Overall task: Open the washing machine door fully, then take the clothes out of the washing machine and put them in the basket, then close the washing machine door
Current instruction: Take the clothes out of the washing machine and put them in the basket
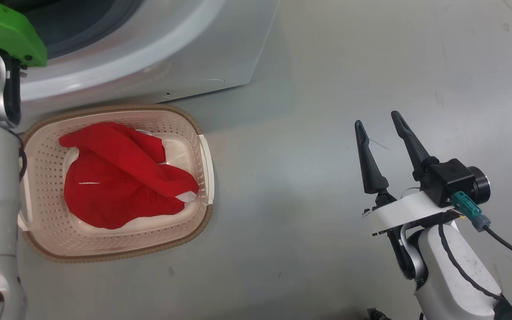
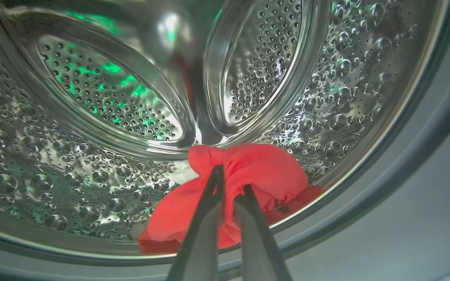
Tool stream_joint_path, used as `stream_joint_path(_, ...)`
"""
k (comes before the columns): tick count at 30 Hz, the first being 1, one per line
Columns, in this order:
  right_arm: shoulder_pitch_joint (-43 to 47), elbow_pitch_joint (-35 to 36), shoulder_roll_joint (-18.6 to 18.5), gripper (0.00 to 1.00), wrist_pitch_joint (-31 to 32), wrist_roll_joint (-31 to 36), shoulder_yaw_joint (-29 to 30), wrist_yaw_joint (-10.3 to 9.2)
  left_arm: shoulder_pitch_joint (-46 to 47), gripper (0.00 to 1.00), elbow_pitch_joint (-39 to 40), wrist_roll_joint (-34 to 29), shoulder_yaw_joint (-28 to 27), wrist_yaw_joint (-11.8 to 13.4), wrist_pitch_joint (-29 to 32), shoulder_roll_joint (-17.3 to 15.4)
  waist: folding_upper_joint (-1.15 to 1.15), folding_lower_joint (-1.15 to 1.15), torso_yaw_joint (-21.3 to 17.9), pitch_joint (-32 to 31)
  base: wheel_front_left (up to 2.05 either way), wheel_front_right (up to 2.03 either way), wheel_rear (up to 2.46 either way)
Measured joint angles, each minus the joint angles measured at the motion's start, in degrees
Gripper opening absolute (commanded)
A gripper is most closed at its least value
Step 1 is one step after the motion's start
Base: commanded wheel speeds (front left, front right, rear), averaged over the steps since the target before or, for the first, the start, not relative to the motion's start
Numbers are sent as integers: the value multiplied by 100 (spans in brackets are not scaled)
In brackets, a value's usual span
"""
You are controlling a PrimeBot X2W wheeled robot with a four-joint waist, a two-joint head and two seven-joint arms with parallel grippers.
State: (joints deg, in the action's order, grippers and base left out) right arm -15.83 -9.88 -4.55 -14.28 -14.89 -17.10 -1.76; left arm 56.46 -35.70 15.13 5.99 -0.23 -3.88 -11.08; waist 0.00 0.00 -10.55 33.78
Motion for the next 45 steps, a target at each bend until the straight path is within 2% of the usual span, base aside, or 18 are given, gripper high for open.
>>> stream_joint_path(12, 181, -132, -80, 100, -1, 42, 64, 0, -942, 0, 275, 78, -33, 0, -991, 234, 0, 0, 299, -515, 0, 0, 0)
stream_joint_path(28, 645, -190, -92, 100, -1, 42, 191, -52, -2218, 0, 1584, 149, -207, 153, -1056, 461, 0, -1, 660, -1333, 0, 0, 0)
stream_joint_path(33, 744, -154, -110, 100, -1, 42, 221, -89, -2535, 0, 2163, 149, -167, 204, -1056, 627, 0, -1, 831, -1427, 0, 0, 0)
stream_joint_path(40, 771, -122, -155, 100, -1, 42, 214, -88, -2986, 0, 3015, 58, -16, 266, -1057, 636, 0, -1, 1021, -1477, 0, 0, 0)
stream_joint_path(45, 787, -111, -145, 100, -1, 42, 146, -82, -3387, 0, 3255, 48, 145, 269, -1063, 645, 0, -1, 1070, -1494, 0, 0, 0)
